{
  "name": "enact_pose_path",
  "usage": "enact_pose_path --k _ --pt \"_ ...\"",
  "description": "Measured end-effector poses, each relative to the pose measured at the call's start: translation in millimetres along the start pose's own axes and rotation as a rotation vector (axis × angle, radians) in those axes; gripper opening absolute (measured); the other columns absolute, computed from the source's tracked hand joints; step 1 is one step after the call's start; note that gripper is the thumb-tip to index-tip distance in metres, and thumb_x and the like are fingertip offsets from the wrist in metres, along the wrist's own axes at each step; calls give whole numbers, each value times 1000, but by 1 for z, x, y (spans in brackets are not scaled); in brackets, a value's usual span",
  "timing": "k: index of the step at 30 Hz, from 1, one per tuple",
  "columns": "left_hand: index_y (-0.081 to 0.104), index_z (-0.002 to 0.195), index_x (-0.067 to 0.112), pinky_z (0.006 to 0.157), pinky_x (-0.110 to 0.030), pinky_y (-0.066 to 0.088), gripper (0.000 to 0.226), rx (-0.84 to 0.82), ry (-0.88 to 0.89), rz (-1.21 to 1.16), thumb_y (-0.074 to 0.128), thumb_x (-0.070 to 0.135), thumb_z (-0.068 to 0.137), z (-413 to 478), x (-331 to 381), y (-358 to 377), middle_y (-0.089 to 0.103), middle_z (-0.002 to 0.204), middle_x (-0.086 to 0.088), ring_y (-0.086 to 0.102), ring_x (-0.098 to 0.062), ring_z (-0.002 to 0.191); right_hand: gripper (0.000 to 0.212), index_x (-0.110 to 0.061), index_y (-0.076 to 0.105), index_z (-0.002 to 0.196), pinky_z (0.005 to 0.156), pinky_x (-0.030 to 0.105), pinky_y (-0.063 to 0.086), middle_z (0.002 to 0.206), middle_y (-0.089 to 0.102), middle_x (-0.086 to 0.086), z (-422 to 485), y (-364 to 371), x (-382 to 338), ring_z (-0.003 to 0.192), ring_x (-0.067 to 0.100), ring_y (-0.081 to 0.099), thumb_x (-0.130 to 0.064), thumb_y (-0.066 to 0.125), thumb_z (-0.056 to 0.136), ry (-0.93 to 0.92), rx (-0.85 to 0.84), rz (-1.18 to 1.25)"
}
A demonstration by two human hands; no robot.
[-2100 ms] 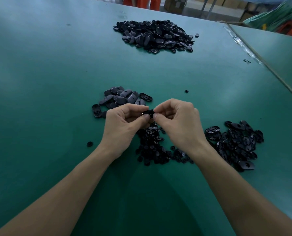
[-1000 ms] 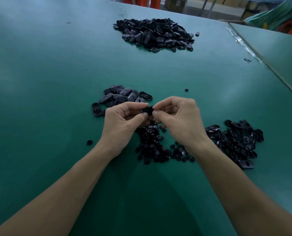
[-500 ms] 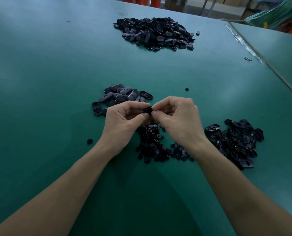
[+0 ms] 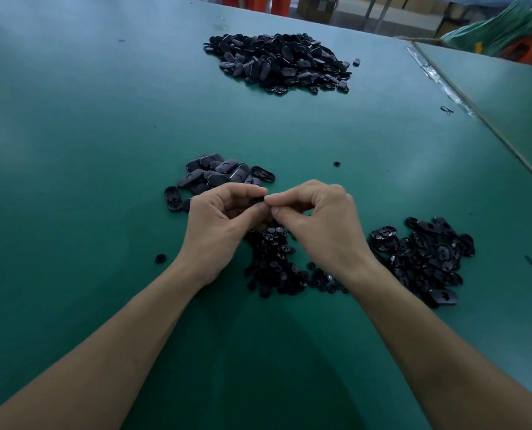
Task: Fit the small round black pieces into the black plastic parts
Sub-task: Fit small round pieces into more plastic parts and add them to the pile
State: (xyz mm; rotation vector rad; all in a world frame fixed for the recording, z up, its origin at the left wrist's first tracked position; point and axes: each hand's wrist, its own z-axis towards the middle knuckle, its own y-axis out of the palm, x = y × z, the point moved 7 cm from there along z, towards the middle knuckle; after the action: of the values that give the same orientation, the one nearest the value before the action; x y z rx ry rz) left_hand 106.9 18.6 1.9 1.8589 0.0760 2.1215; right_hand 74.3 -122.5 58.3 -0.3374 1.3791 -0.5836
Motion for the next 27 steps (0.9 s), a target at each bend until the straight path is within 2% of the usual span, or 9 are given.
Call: enact_pose_path --k 3,5,8,11,14,19,23,27 --pt "70 95 12 65 -18 55 19 -12 -13 14 71 -5 86 0 -2 1 77 80 0 72 -10 72 19 -28 79 89 67 8 44 89 68 -6 4 -4 2 72 1 62 -10 77 82 -2 -22 -23" --pt "70 94 14 62 -16 54 22 -12 -24 17 70 -7 86 0 -3 2 76 78 1 72 -9 69 22 -30 76 97 69 12 48 90 69 -6 6 -6 7 74 3 65 -13 77 83 39 -50 1" --pt "69 95 15 63 -17 54 24 -18 -34 7 69 -7 87 0 -4 1 77 80 -1 73 -11 71 19 -23 75 100 83 28 58 85 74 -5 11 -5 12 79 5 71 -13 76 84 80 -137 28" --pt "69 98 13 64 -18 56 22 -30 -44 -2 70 -6 86 0 -4 2 77 82 -4 74 -13 72 11 -20 77 91 83 35 59 79 76 -4 15 -6 12 77 7 72 -12 76 83 69 -174 5" --pt "68 101 8 66 -19 57 23 -37 -67 -24 71 -6 84 0 -6 4 77 82 -7 74 -15 72 9 -21 76 85 76 31 59 74 75 -4 18 -9 12 72 7 71 -13 78 81 51 -194 -4" --pt "70 95 11 67 -19 58 23 -51 -76 -35 76 9 73 0 -7 5 77 81 -6 75 -15 72 8 -22 73 77 67 29 58 69 74 -3 18 -9 13 66 12 70 -15 78 78 32 -199 -37" --pt "73 91 13 67 -19 58 21 -71 -65 -16 78 10 70 0 -8 6 77 80 -5 75 -14 71 7 -19 73 74 62 26 57 68 73 -2 17 -9 14 65 15 70 -15 79 75 24 -169 -57" --pt "73 89 14 67 -20 59 20 -47 -52 -13 78 9 71 0 -8 5 78 79 -3 75 -14 71 6 -18 74 73 57 18 51 65 72 -4 18 -9 12 59 6 67 -15 80 72 5 -139 -48"
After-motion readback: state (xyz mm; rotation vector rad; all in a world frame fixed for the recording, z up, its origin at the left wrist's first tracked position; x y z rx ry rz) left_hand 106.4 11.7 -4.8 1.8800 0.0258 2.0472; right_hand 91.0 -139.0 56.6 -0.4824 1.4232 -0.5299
